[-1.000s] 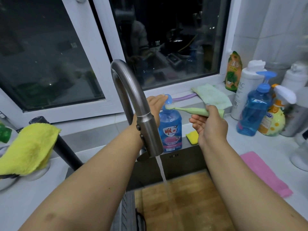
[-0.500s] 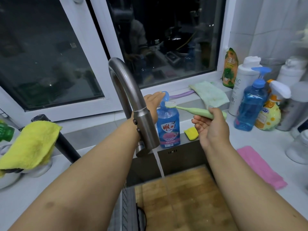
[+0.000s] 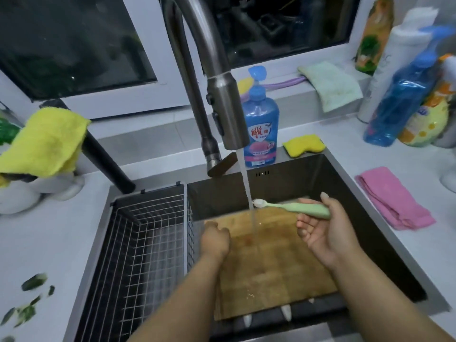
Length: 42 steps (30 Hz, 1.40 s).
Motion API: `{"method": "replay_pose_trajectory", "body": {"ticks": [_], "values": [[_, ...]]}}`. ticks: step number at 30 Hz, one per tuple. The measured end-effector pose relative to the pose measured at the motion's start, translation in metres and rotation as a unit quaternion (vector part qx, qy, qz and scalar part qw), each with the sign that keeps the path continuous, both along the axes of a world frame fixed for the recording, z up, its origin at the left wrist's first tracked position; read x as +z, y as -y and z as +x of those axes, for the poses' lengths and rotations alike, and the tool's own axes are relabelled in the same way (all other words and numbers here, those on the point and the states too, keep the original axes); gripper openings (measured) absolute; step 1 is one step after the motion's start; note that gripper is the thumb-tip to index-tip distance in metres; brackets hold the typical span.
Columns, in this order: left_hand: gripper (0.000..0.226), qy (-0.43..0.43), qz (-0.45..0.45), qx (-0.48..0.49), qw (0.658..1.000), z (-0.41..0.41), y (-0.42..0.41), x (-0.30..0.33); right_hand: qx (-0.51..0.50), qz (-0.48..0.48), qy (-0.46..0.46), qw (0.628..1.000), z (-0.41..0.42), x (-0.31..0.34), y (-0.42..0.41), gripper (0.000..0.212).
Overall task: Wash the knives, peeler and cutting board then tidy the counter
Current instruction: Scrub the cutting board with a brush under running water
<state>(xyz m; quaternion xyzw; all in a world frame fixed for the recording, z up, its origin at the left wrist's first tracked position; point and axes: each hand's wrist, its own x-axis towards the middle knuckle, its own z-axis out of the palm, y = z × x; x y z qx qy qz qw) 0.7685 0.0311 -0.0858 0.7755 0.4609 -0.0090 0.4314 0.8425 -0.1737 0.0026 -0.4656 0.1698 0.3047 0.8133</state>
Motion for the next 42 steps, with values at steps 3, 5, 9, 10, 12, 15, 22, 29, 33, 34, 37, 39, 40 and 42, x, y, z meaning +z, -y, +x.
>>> {"method": "replay_pose_trajectory", "body": {"ticks": [3, 5, 9, 10, 12, 15, 22, 29, 33, 34, 37, 39, 40, 42], "values": [[0.039, -0.104, -0.139, 0.106, 0.979, -0.021, 0.005, -0.035, 0.012, -0.013, -0.028, 0.999, -0.015, -0.016, 0.004, 0.040], [0.046, -0.077, -0.196, 0.184, 0.960, -0.029, 0.013, -0.041, 0.019, -0.020, -0.049, 0.998, -0.023, -0.024, 0.007, 0.040], [0.048, -0.029, -0.308, 0.243, 0.919, -0.029, 0.023, -0.046, 0.033, -0.029, -0.083, 0.996, -0.031, -0.041, 0.014, 0.036], [0.050, -0.024, -0.312, 0.255, 0.915, -0.028, 0.022, -0.047, 0.036, -0.032, -0.090, 0.995, -0.032, -0.044, 0.016, 0.034], [0.058, -0.026, -0.320, 0.261, 0.911, -0.028, 0.019, -0.051, 0.044, -0.038, -0.109, 0.992, -0.033, -0.050, 0.017, 0.032], [0.064, -0.025, -0.337, 0.267, 0.903, -0.032, 0.019, -0.046, 0.071, -0.058, -0.118, 0.989, -0.037, -0.056, 0.018, 0.028], [0.089, 0.015, -0.308, 0.255, 0.916, -0.031, -0.023, -0.130, 0.235, -0.187, -0.033, 0.953, -0.053, -0.049, 0.006, 0.019], [0.061, 0.047, -0.128, 0.156, 0.978, -0.032, 0.024, 0.013, 0.411, -0.465, 0.228, 0.750, -0.046, -0.071, -0.025, 0.042], [0.048, 0.087, -0.043, 0.099, 0.990, -0.038, 0.012, 0.019, 0.438, -0.559, 0.290, 0.642, -0.056, -0.064, -0.020, 0.053], [0.042, 0.096, -0.039, 0.087, 0.991, -0.041, 0.009, 0.022, 0.453, -0.529, 0.328, 0.638, -0.069, -0.059, -0.023, 0.057], [0.027, 0.102, -0.023, 0.039, 0.994, -0.044, 0.002, 0.021, 0.460, -0.436, 0.373, 0.678, -0.088, -0.054, -0.046, 0.066], [0.022, 0.094, -0.013, 0.010, 0.995, -0.045, -0.002, 0.020, 0.439, -0.473, 0.339, 0.685, -0.065, -0.061, -0.058, 0.066], [0.020, 0.094, -0.014, 0.001, 0.996, -0.046, -0.004, 0.020, 0.427, -0.498, 0.314, 0.686, -0.053, -0.062, -0.059, 0.065], [0.016, 0.093, -0.022, -0.011, 0.995, -0.050, -0.009, 0.019, 0.432, -0.505, 0.292, 0.688, -0.049, -0.065, -0.061, 0.063]]}}
